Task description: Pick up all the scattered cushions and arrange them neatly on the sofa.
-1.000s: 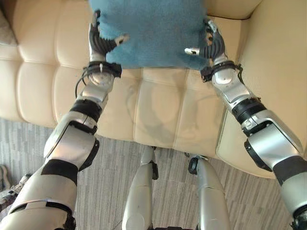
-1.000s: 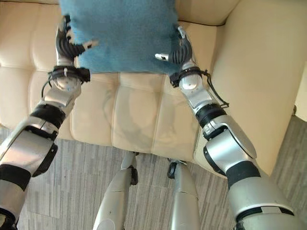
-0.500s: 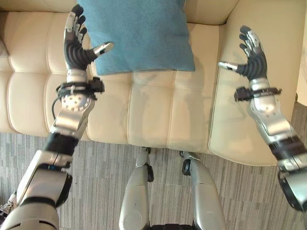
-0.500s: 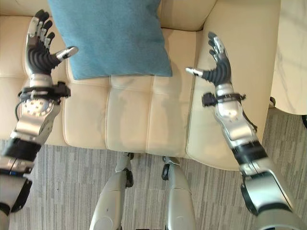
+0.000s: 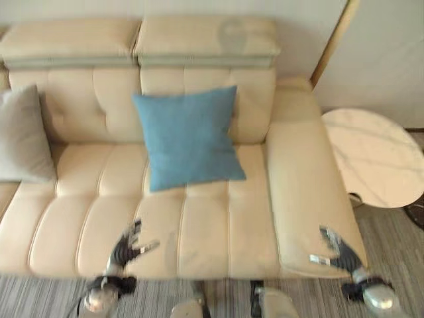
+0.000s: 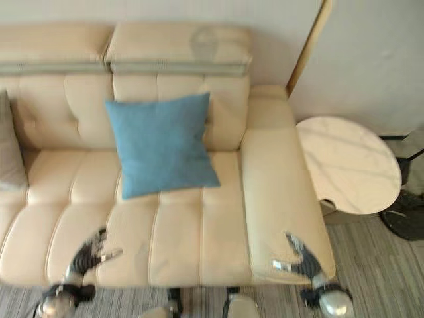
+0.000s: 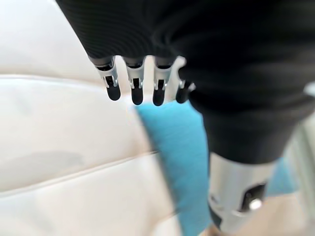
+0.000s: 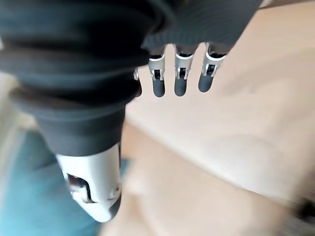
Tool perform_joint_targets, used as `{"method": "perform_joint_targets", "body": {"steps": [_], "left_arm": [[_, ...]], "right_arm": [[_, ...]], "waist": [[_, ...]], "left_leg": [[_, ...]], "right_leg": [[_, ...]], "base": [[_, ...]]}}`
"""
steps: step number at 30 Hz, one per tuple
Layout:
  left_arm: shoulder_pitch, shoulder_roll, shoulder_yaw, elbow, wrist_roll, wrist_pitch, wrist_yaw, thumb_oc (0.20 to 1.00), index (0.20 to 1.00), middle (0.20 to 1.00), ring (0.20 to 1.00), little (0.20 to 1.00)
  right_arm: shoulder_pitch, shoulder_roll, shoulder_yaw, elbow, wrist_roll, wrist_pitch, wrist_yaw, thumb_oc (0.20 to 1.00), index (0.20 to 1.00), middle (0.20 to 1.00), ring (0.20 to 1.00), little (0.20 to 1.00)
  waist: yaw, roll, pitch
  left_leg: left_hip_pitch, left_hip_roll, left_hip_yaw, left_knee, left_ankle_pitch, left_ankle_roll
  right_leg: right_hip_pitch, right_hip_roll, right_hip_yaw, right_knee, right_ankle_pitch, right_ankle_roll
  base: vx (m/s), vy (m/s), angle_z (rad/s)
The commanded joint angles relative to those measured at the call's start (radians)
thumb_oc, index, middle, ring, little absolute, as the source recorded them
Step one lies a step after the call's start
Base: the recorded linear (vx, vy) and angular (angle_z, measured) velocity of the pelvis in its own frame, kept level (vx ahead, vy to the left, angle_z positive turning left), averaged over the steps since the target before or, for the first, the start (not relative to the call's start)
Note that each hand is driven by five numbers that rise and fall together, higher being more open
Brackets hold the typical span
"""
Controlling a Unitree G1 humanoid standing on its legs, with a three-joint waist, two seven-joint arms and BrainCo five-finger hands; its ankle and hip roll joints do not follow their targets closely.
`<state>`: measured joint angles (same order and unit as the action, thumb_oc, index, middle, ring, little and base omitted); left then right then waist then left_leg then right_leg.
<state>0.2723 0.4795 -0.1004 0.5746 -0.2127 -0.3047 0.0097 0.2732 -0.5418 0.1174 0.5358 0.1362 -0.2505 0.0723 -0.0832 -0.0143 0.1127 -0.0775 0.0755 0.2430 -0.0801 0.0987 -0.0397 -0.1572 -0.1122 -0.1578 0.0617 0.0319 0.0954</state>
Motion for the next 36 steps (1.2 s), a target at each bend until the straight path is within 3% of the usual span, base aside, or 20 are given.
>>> {"method": "perform_joint_targets", "body": {"steps": [1,5,9,10,11,13,14,15,16,17,19,21,23,24,26,29,32,36], "left_arm": [[-0.08,0.014,0.005,0.026,0.084,0.001,-0.003,1.0,1.0,1.0,1.0,1.0],[-0.099,-0.005,-0.024,0.066,0.113,0.01,-0.001,1.0,1.0,1.0,1.0,1.0],[-0.17,-0.001,-0.059,0.074,0.123,0.026,0.012,1.0,1.0,1.0,1.0,1.0],[-0.171,-0.001,-0.059,0.074,0.123,0.026,0.012,1.0,1.0,1.0,1.0,1.0],[-0.178,-0.001,-0.06,0.076,0.125,0.034,0.018,1.0,1.0,1.0,1.0,1.0],[-0.171,-0.012,-0.057,0.073,0.127,0.037,0.025,1.0,1.0,1.0,1.0,1.0],[-0.175,-0.012,-0.054,0.079,0.125,0.036,0.031,1.0,1.0,1.0,1.0,1.0],[-0.16,-0.018,-0.054,0.08,0.122,0.037,0.032,1.0,1.0,1.0,1.0,1.0],[-0.16,-0.018,-0.054,0.08,0.122,0.037,0.032,1.0,1.0,1.0,1.0,1.0],[-0.143,-0.022,-0.045,0.065,0.118,0.037,0.024,1.0,1.0,1.0,1.0,1.0],[-0.152,-0.026,-0.047,0.063,0.113,0.038,0.022,1.0,1.0,1.0,1.0,1.0],[-0.15,-0.03,-0.054,0.064,0.118,0.033,0.013,1.0,1.0,1.0,1.0,1.0],[-0.144,-0.03,-0.053,0.06,0.118,0.032,0.009,1.0,1.0,1.0,1.0,1.0],[-0.138,-0.035,-0.052,0.052,0.117,0.032,0.007,1.0,1.0,1.0,1.0,1.0],[-0.135,-0.042,-0.043,0.067,0.114,0.031,0.003,1.0,1.0,1.0,1.0,1.0],[-0.126,-0.048,-0.041,0.066,0.113,0.03,0.007,1.0,1.0,1.0,1.0,1.0],[-0.121,-0.044,-0.037,0.07,0.119,0.03,0.006,1.0,1.0,1.0,1.0,1.0],[-0.112,-0.039,-0.032,0.07,0.124,0.034,0.001,1.0,1.0,1.0,1.0,1.0]], "right_arm": [[-0.076,0.001,-0.011,-0.038,-0.017,-0.018,-0.006,1.0,1.0,1.0,1.0,1.0],[-0.096,0.027,0.007,0.005,-0.041,-0.009,-0.022,1.0,1.0,1.0,1.0,1.0],[-0.131,0.065,0.04,0.056,-0.032,-0.001,-0.034,1.0,1.0,1.0,1.0,1.0],[-0.132,0.065,0.04,0.056,-0.032,-0.001,-0.034,1.0,1.0,1.0,1.0,1.0],[-0.127,0.084,0.046,0.072,-0.028,0.003,-0.03,1.0,1.0,1.0,1.0,1.0],[-0.125,0.095,0.046,0.077,-0.031,0.001,-0.037,1.0,1.0,1.0,1.0,1.0],[-0.133,0.098,0.051,0.082,-0.029,0.006,-0.042,1.0,1.0,1.0,1.0,1.0],[-0.139,0.091,0.058,0.076,-0.027,0.004,-0.049,1.0,1.0,1.0,1.0,1.0],[-0.139,0.091,0.058,0.076,-0.027,0.004,-0.049,1.0,1.0,1.0,1.0,1.0],[-0.132,0.081,0.053,0.06,-0.021,-0.001,-0.048,1.0,1.0,1.0,1.0,1.0],[-0.131,0.068,0.045,0.065,-0.01,-0.002,-0.053,1.0,1.0,1.0,1.0,1.0],[-0.116,0.054,0.031,0.059,-0.008,-0.006,-0.052,1.0,1.0,1.0,1.0,1.0],[-0.111,0.051,0.03,0.054,-0.01,-0.005,-0.049,1.0,1.0,1.0,1.0,1.0],[-0.109,0.041,0.033,0.054,-0.012,-0.007,-0.047,1.0,1.0,1.0,1.0,1.0],[-0.11,0.035,0.031,0.053,-0.011,-0.005,-0.038,1.0,1.0,1.0,1.0,1.0],[-0.109,0.039,0.037,0.053,-0.016,-0.004,-0.036,1.0,1.0,1.0,1.0,1.0],[-0.098,0.052,0.034,0.067,-0.023,-0.001,-0.034,1.0,1.0,1.0,1.0,1.0],[-0.087,0.057,0.034,0.077,-0.027,0.004,-0.03,1.0,1.0,1.0,1.0,1.0]], "waist": [[-0.022,-0.022,0.0],[-0.033,-0.016,0.008],[-0.03,0.003,0.03],[-0.028,0.005,0.028],[-0.016,0.001,0.016],[0.009,-0.013,0.006],[0.024,-0.024,0.004],[0.041,-0.034,0.001],[0.041,-0.034,0.001],[0.053,-0.036,0.001],[0.05,-0.036,0.021],[0.036,-0.05,0.031],[0.034,-0.053,0.029],[0.029,-0.064,0.028],[0.02,-0.08,0.022],[0.022,-0.074,0.019],[0.013,-0.066,-0.015],[0.013,-0.065,-0.028]], "left_leg": [[0.061,-0.044,0.009,0.001,-0.087,-0.007],[0.09,-0.04,0.037,-0.007,-0.095,0.003],[0.062,-0.009,0.019,-0.007,-0.054,0.019],[0.059,-0.007,0.02,-0.007,-0.053,0.018],[0.041,-0.005,0.011,-0.007,-0.036,0.017],[0.011,-0.004,0.002,-0.007,-0.013,0.009],[-0.015,-0.006,0.002,-0.005,0.001,0.002],[-0.076,0.016,-0.002,0.011,0.049,-0.019],[-0.076,0.016,-0.002,0.011,0.049,-0.019],[-0.118,0.027,-0.009,0.011,0.069,-0.029],[-0.165,0.035,-0.036,0.037,0.088,-0.049],[-0.165,-0.006,-0.087,0.11,0.015,-0.032],[-0.155,-0.018,-0.105,0.135,-0.008,-0.028],[-0.146,-0.054,-0.155,0.212,-0.078,-0.016],[-0.112,-0.092,-0.167,0.291,-0.162,-0.008],[-0.066,-0.098,-0.187,0.264,-0.176,-0.003],[0.01,-0.084,-0.17,0.144,-0.155,0.004],[0.05,-0.083,-0.161,0.084,-0.14,0.005]], "right_leg": [[0.021,-0.018,-0.004,-0.015,-0.002,0.073],[0.003,-0.02,0.022,0.061,0.021,0.1],[-0.008,0.025,0.077,0.348,-0.086,0.085],[-0.01,0.027,0.077,0.346,-0.083,0.084],[0.019,0.046,0.091,0.426,-0.094,0.076],[0.067,0.064,0.096,0.395,-0.107,0.065],[0.107,0.069,0.09,0.323,-0.139,0.051],[0.166,0.106,0.113,0.155,-0.205,0.011],[0.166,0.106,0.113,0.155,-0.205,0.011],[0.189,0.123,0.123,0.033,-0.211,-0.004],[0.173,0.129,0.122,0.007,-0.187,-0.011],[0.156,0.109,0.099,-0.011,-0.16,-0.009],[0.147,0.105,0.098,-0.003,-0.152,-0.012],[0.125,0.097,0.105,-0.007,-0.129,-0.021],[0.117,0.083,0.111,-0.029,-0.106,-0.021],[0.119,0.089,0.116,-0.035,-0.096,-0.015],[0.131,0.093,0.107,-0.058,-0.079,-0.004],[0.143,0.092,0.103,-0.071,-0.07,0.001]], "base": [[0.01,0.134,-0.46],[-0.1,0.086,-0.34],[-0.25,0.025,-0.2],[-0.22,-0.081,0.24],[-0.2,-0.112,0.3],[-0.24,-0.162,0.25],[-0.3,-0.253,0.05],[-0.22,-0.2,-0.06],[-0.3,-0.228,-0.13],[-0.27,-0.156,-0.11],[-0.4,-0.156,-0.03],[-0.32,-0.061,0.38],[-0.14,-0.004,0.36],[-0.19,0.005,0.22],[-0.14,0.037,-0.11],[-0.02,0.066,0.04],[0.04,0.07,-0.12],[0.03,0.054,0.02]]}}
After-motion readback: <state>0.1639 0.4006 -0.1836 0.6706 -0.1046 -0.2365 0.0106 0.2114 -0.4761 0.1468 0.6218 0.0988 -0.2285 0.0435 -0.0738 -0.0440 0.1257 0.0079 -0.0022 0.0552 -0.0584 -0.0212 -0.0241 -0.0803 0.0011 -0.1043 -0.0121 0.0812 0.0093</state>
